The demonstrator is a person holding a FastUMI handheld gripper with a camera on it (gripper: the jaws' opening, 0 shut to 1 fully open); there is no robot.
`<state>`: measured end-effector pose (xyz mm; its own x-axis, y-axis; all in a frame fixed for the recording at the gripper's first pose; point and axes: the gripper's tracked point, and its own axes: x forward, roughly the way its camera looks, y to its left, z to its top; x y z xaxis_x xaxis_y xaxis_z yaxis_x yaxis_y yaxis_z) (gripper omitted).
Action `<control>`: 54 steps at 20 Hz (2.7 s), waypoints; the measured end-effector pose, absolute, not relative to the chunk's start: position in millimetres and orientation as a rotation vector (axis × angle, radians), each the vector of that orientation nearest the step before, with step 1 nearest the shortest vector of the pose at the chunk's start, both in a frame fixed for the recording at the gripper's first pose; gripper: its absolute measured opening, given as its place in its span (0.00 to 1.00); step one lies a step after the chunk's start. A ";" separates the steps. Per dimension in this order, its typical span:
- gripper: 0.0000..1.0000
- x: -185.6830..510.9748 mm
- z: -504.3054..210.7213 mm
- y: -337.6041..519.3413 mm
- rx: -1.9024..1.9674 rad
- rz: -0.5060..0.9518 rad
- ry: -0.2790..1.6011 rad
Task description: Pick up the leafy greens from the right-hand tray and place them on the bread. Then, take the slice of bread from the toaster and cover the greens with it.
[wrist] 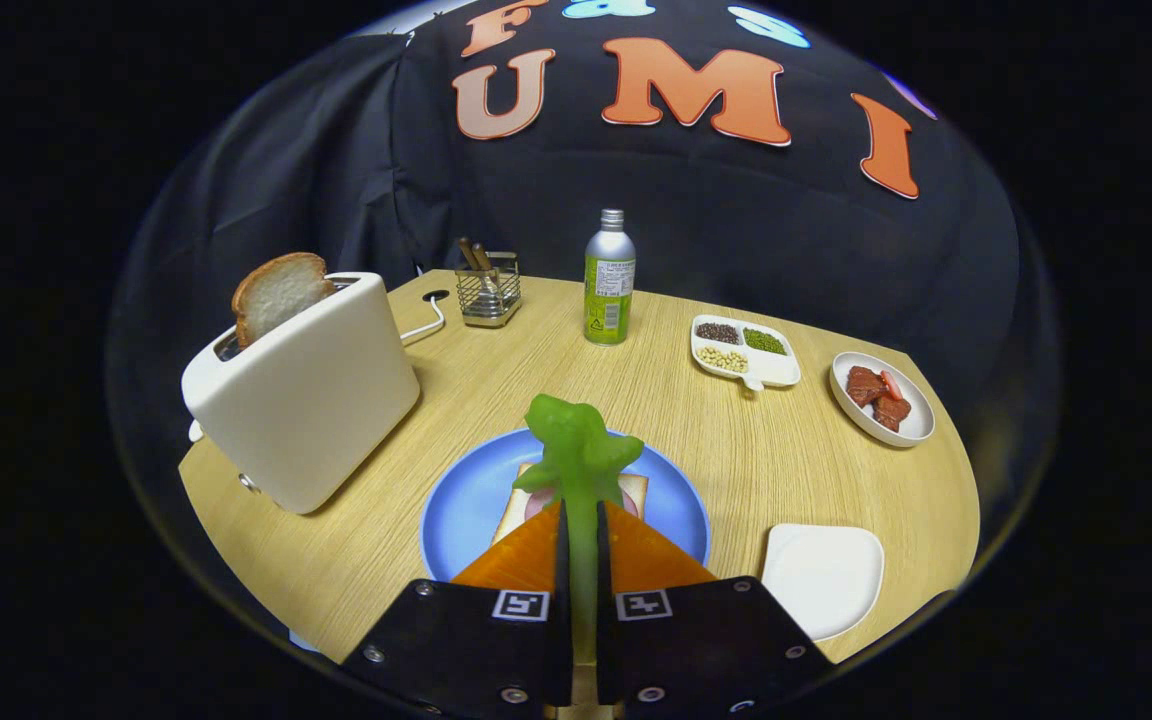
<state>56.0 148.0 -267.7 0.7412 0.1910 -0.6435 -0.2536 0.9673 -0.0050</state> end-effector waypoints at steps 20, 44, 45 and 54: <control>0.98 70.0 -266.8 145.9 -0.038 0.194 0.670; 0.98 91.0 -120.2 325.8 -0.085 0.332 0.439; 0.98 90.8 -117.8 337.5 -0.083 0.343 0.436; 0.98 91.3 -129.9 387.0 -0.096 0.352 0.473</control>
